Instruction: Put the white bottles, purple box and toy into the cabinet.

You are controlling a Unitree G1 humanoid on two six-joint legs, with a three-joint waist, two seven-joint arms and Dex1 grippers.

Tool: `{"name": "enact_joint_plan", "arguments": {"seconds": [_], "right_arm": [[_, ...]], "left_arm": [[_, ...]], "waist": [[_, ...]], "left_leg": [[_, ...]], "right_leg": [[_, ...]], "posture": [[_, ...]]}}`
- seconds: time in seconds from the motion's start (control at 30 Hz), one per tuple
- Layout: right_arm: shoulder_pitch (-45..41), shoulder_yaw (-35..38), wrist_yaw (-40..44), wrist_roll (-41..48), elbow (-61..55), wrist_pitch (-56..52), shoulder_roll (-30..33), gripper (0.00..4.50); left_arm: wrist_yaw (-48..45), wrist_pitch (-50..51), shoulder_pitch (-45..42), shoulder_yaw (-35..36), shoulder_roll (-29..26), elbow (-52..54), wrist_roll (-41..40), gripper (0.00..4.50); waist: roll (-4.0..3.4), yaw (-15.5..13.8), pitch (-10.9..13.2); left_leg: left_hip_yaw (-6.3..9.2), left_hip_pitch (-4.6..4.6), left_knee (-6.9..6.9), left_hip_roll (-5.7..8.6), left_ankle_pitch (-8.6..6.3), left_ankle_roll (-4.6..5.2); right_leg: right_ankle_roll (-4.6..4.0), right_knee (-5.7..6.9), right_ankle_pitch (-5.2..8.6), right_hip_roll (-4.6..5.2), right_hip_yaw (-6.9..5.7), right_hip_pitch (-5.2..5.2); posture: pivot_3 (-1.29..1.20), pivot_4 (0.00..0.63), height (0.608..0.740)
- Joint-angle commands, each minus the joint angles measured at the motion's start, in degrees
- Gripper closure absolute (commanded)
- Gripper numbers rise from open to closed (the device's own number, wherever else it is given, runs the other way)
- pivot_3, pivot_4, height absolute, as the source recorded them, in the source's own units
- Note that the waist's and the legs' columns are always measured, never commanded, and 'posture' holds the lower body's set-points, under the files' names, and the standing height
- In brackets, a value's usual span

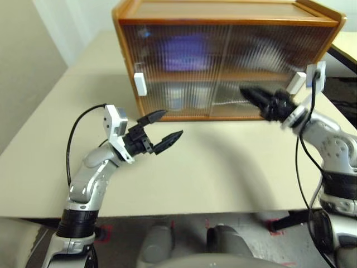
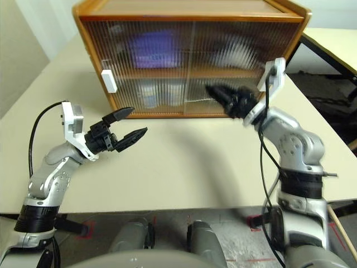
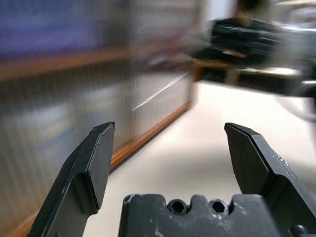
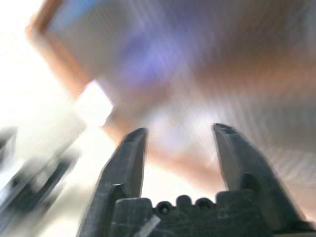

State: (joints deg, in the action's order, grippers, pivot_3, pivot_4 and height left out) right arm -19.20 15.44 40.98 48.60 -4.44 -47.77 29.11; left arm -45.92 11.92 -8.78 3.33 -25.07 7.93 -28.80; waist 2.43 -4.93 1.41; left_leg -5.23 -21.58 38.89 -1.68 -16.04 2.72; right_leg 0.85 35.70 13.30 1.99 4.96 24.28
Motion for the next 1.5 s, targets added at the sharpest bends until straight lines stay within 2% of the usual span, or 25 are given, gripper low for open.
{"name": "enact_joint_plan", "arguments": {"seconds": [0.03, 0.1, 0.17, 0.3, 0.37, 0.4, 0.53, 0.63, 0.73, 0.9, 1.1, 1.4, 1.5], "right_arm": [[4.0, 2.7, 5.7, 1.1, 5.0, -2.2, 5.2, 0.15], [5.0, 6.0, 6.8, -0.2, 13.0, 0.3, 7.2, 0.04], [4.4, 8.7, 7.2, -3.3, 20.6, 7.0, 8.4, 0.04], [1.8, 10.7, 2.0, -9.6, 29.3, 16.4, 8.4, 0.04], [0.9, 10.4, -4.2, -17.0, 33.9, 28.9, 7.3, 0.04], [-0.1, 10.1, -4.1, -19.3, 38.1, 34.4, 7.4, 0.04], [-3.5, 10.2, 2.5, -22.0, 50.9, 47.3, 8.2, 0.04], [-5.0, 10.5, 3.4, -23.5, 56.4, 53.7, 8.2, 0.04], [-5.5, 12.0, 5.2, -22.6, 59.4, 61.5, 5.5, 0.04], [-6.7, 14.8, 8.1, -21.1, 65.2, 67.1, 4.9, 0.04], [-9.4, 16.2, 13.8, -20.4, 70.3, 65.3, 7.2, 0.04], [-11.9, 16.4, 15.6, -21.5, 73.7, 63.6, 9.6, 0.04], [-11.6, 16.1, 13.6, -22.5, 73.3, 65.4, 8.7, 0.04]], "left_arm": [[8.4, 2.5, 0.9, 6.3, -0.3, -3.6, 1.4, 0.00], [14.9, 4.2, 0.2, 11.5, 0.3, -5.6, 0.7, 0.00], [19.3, 7.1, -0.3, 14.9, -0.3, -7.1, 0.3, 0.00], [25.5, 9.6, -0.5, 18.6, -1.1, -8.6, 2.3, 0.00], [31.8, 13.2, -1.2, 19.8, -2.0, -10.1, 5.4, 0.00], [32.9, 14.2, -1.5, 19.9, -2.7, -11.1, 6.3, 0.00], [29.2, 9.2, -1.3, 18.4, -4.2, -12.9, 8.0, 0.00], [27.2, 5.5, -1.1, 17.6, -4.1, -13.7, 9.2, 0.00], [28.7, 1.8, -0.3, 17.2, -0.9, -13.5, 10.2, 0.00], [28.4, -1.2, -0.3, 17.4, 0.6, -13.1, 10.6, 0.00], [28.6, -1.5, -1.2, 18.0, -0.2, -13.4, 10.8, 0.00], [28.4, -1.5, -2.4, 18.2, 0.8, -14.1, 10.1, 0.00], [28.0, -2.0, -4.2, 18.2, 0.8, -16.3, 10.0, 0.00]], "waist": [[-0.03, -0.2, 0.1], [0.16, -0.2, 0.2], [0.25, -0.3, 0.3], [0.26, -0.7, 0.3], [0.26, -0.9, 0.3], [0.27, -1.0, 0.3], [0.33, -0.9, 0.3], [0.33, -1.0, 0.3], [0.36, -1.1, 0.3], [0.37, -1.4, 0.3], [0.37, -2.4, 0.3], [0.45, -3.1, 0.2], [0.45, -3.0, 0.2]], "left_leg": [[-0.02, -0.04, 0.00, 0.01, 0.00, 0.00], [-0.02, -0.02, 0.01, -0.01, 0.00, -0.01], [-0.02, 0.05, 0.02, -0.03, -0.01, -0.03], [-0.04, 0.13, 0.01, -0.04, -0.06, -0.12], [-0.07, 0.14, 0.00, -0.03, -0.08, -0.14], [-0.07, 0.13, 0.00, -0.03, -0.09, -0.17], [-0.15, 0.13, -0.01, 0.01, -0.10, -0.18], [-0.17, 0.09, -0.04, 0.04, -0.09, -0.17], [-0.15, 0.10, -0.18, 0.02, -0.17, -0.30], [-0.15, 0.16, -0.35, -0.04, -0.20, -0.37], [-0.16, 0.25, -0.50, -0.03, -0.11, -0.22], [-0.15, 0.23, -0.60, 0.00, -0.19, -0.36], [-0.17, 0.23, -0.60, 0.01, -0.19, -0.36]], "right_leg": [[0.00, -0.02, 0.00, 0.02, 0.00, 0.04], [0.02, -0.02, 0.04, 0.02, 0.01, 0.05], [0.07, -0.01, 0.07, -0.03, 0.00, 0.01], [0.21, 0.04, 0.15, -0.12, 0.03, -0.01], [0.20, 0.07, 0.15, -0.12, 0.08, 0.01], [0.20, 0.08, 0.15, -0.11, 0.08, 0.01], [0.08, 0.04, 0.08, -0.09, 0.12, 0.00], [0.03, -0.03, 0.05, -0.02, 0.12, 0.00], [-0.01, -0.13, 0.02, 0.04, 0.11, -0.01], [-0.11, -0.13, -0.04, 0.08, 0.13, 0.00], [-0.15, -0.14, -0.07, 0.00, 0.13, -0.01], [-0.15, -0.19, -0.07, 0.04, 0.09, -0.01], [-0.15, -0.19, -0.07, 0.03, 0.10, -0.01]], "posture": [[0.22, 0.011, 0.740], [0.23, 0.013, 0.740], [0.23, 0.013, 0.740], [0.23, 0.013, 0.740], [0.23, 0.013, 0.740], [0.23, 0.012, 0.740], [0.23, 0.011, 0.740], [0.24, 0.011, 0.740], [0.25, 0.010, 0.740], [0.27, 0.006, 0.740], [0.29, 0.003, 0.740], [0.25, 0.008, 0.740], [0.24, 0.013, 0.740]]}}
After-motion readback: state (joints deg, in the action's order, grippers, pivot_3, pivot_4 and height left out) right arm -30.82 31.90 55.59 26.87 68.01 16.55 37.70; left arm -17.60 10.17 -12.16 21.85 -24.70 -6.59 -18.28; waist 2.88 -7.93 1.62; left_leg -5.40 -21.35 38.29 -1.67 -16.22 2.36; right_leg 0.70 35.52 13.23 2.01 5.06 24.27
